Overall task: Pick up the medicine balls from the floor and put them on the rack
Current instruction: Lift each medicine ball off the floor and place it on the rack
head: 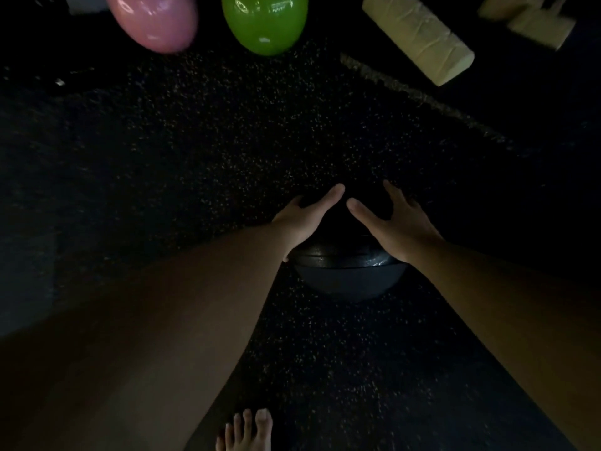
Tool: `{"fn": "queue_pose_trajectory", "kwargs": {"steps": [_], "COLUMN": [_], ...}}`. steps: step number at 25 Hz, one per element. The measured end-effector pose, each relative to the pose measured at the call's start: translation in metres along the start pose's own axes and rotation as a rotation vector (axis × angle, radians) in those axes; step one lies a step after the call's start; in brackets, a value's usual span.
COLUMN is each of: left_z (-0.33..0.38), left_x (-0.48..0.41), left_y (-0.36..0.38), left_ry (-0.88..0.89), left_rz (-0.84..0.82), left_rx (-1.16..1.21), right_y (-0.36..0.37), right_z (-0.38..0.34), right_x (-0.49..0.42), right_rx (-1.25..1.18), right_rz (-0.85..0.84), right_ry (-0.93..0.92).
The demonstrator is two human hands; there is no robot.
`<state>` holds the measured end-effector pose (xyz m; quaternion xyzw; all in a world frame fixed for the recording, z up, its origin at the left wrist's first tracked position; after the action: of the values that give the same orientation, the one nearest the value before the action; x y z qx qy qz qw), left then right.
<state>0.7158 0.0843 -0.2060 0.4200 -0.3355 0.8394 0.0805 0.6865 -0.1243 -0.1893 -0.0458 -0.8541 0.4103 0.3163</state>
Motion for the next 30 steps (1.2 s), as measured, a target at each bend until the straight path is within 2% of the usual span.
{"fn": "queue_pose_trajectory", "kwargs": {"steps": [4,9,12,20,30], "left_z": [0.002,0.014,0.050,0.222,0.435], "left_x": [0.003,0.036,0.067,0.212,0.517], "left_y": [0.001,-0.017,-0.046,-0.196,-0.484], "left_ry": [-0.045,0.057,0.151,0.399,0.803], "left_rz": [0.042,0.128,0.172,0.280,0.457], "left_rx": [0.163,0.216,0.267,0.361,0.431], "right_y": [-0.003,-0.034,-0.078,-0.299,-0.617], "right_z": [0.001,-0.017,-0.049,-0.201,-0.464], "right_x": [-0.001,0.022,0.036,0.112,0.324], "right_rx": [-0.097,-0.161,-0.196,-0.320,-0.515], "right_rz": [0.086,0.113,0.151,0.320,0.670], "right_ry": [0.025,-0.026,-0.082,-0.265,-0.572]}}
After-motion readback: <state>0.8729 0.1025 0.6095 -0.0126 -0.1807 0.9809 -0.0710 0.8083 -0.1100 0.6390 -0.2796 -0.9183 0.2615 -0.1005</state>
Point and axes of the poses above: each hand's wrist, its own x-axis away from the middle knuckle, its own y-axis out of the palm, z = x × y, the point moved 9 cm from there along -x, towards the middle knuckle, and after that the axes turned 10 degrees about z, right-handed, at the moved point
